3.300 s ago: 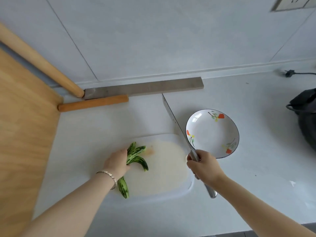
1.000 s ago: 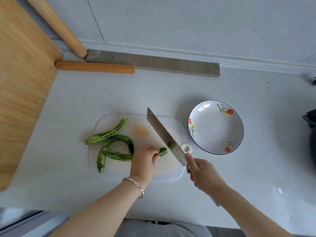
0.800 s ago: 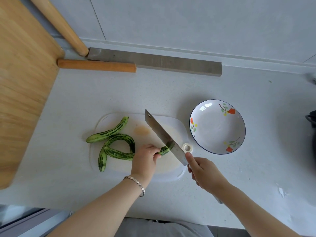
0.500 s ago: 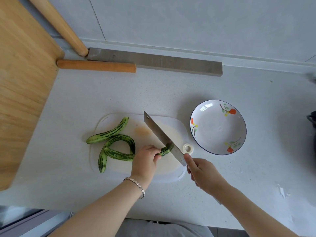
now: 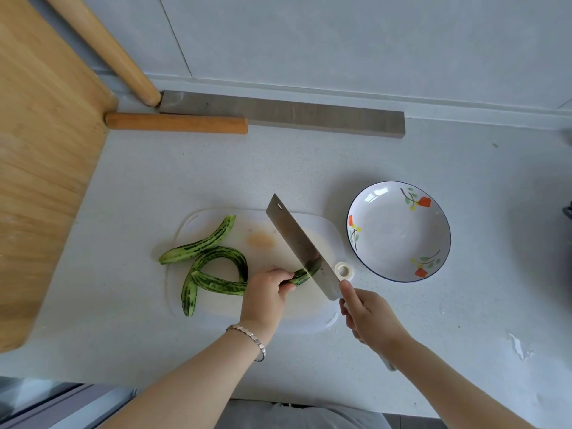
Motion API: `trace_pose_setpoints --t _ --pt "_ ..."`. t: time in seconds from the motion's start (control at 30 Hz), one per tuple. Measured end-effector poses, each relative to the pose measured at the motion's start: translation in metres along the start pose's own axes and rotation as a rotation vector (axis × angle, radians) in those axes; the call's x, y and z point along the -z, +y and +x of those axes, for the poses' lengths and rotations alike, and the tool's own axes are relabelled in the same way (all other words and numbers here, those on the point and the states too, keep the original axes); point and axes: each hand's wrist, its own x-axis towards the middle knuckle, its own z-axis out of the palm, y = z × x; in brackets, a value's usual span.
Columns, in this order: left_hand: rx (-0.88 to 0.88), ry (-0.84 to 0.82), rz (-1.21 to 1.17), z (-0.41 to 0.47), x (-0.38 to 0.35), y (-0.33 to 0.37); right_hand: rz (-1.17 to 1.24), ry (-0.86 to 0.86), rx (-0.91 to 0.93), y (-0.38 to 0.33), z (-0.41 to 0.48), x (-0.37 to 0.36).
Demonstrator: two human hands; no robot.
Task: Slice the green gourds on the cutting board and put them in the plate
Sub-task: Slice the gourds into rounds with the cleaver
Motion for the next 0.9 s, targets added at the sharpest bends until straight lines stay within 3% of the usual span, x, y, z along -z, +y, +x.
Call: trace_pose_setpoints --t 0.6,0.73,0.9 --pt "0.006 0.004 0.033 0.000 -0.002 0.001 -0.245 -0.005 0.047 -0.001 0.007 0.000" --pt "0.024 -0.007 0.017 0.001 -0.001 0.000 -0.211 0.015 0.036 0.002 0.009 -0.008" --pt "0.070 -0.002 -0.022 0.002 0.000 0.000 0.016 -0.003 -0.037 -0.001 0.002 -0.003"
